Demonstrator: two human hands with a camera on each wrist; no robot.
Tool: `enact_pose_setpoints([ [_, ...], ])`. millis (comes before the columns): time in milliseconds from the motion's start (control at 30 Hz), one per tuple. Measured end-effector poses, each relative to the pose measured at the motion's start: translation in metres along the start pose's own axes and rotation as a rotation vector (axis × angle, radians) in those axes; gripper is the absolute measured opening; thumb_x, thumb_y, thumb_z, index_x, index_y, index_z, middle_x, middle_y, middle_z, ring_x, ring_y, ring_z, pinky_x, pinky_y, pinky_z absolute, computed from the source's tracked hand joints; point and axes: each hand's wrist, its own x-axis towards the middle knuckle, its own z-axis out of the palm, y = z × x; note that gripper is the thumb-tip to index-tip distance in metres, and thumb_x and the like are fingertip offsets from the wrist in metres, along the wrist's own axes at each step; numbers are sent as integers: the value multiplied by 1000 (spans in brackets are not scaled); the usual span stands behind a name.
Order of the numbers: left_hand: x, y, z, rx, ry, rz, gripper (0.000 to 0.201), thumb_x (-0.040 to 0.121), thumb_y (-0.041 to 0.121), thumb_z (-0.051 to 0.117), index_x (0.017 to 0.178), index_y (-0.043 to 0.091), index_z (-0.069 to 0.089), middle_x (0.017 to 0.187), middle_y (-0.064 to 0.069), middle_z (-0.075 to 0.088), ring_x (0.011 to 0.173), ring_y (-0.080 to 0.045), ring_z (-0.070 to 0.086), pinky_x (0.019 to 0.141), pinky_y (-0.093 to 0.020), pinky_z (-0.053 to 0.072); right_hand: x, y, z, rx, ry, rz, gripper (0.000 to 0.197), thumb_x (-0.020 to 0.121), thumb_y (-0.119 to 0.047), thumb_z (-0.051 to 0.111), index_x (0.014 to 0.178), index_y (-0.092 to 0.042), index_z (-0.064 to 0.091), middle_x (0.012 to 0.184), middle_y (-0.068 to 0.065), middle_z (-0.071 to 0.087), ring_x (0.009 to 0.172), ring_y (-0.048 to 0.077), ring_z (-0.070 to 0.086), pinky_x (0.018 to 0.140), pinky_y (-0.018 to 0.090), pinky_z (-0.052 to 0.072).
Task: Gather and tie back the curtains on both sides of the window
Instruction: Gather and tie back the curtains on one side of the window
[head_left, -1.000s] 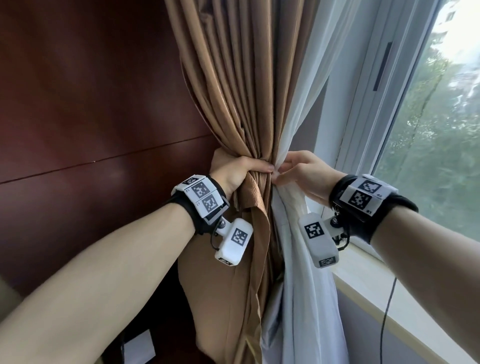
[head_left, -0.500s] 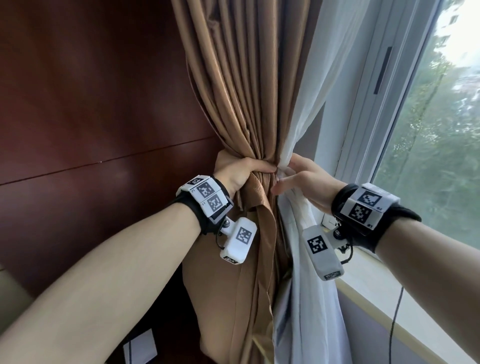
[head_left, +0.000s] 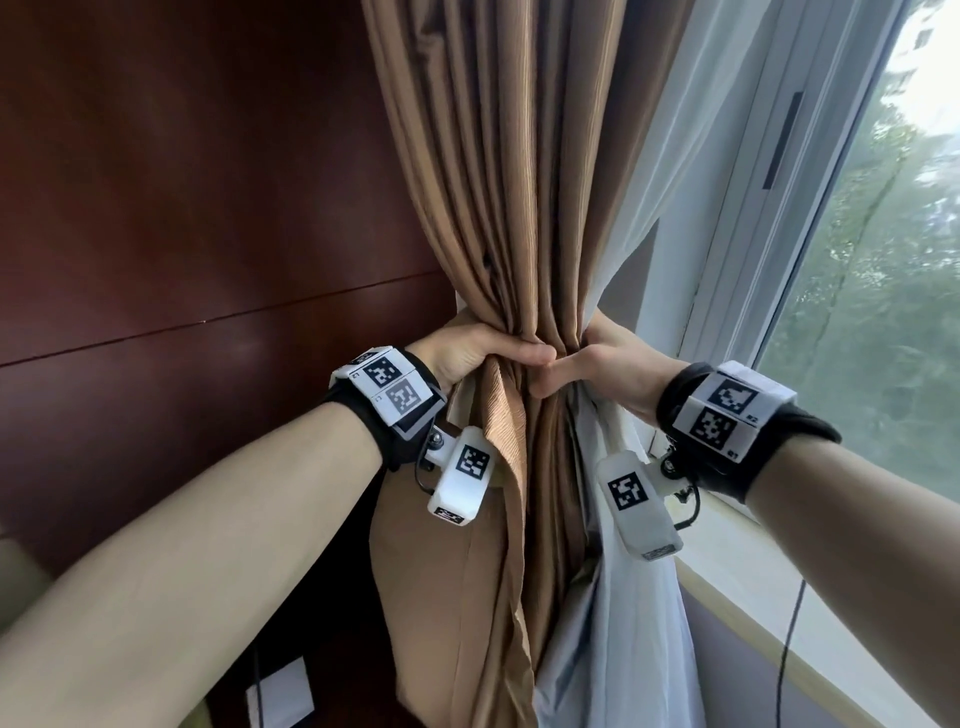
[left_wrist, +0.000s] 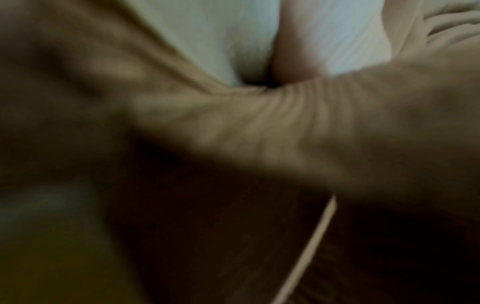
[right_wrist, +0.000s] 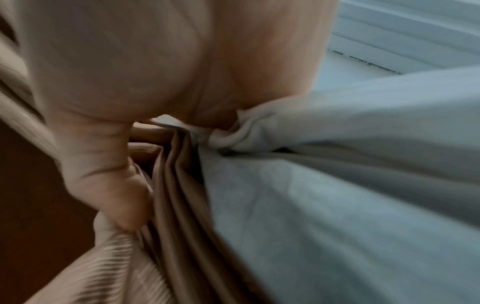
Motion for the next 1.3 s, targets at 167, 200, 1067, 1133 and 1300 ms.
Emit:
enact_pose_setpoints([
  [167,3,-1,-5,-56,-31,-40,29,66,-1,76,91,12,84,99,-15,79,97,-26,76,85,-36,60,8,-3,6,-49,-65,32,99,38,-26,84,135,-19,61,141,7,53,122,25,62,101,40,58],
  [200,3,-1,-6,-66,-46,-50,30,66,-1,76,92,12,83,100,-15,78,97,-27,76,86,-37,60,8,-4,6,-42,-64,38,101,38,-23,83,136,-16,60,140,9,55,120,26,63,100,40,59],
  [1067,10,0,1,-33,154,-14,65,47,-1,85,111,-9,74,108,-27,75,90,-37,75,78,-42,62,17,-4,-1,-207,140,111,98,25,-36,93,120,-25,68,127,8,66,115,26,67,92,42,61],
  [1133,10,1,3,-39,162,-20,72,41,5,88,111,-8,75,108,-27,75,90,-37,75,83,-44,62,13,-10,-7,-265,211,98,121,9,-54,99,122,-24,65,123,3,67,113,23,68,92,39,60],
  [1300,11,-1,4,-32,167,-78,77,40,14,93,113,-2,77,114,-23,75,100,-38,74,99,-55,57,-17,-31,-6,-315,375,104,83,49,-38,103,109,-15,50,103,-1,56,91,14,57,74,31,50],
])
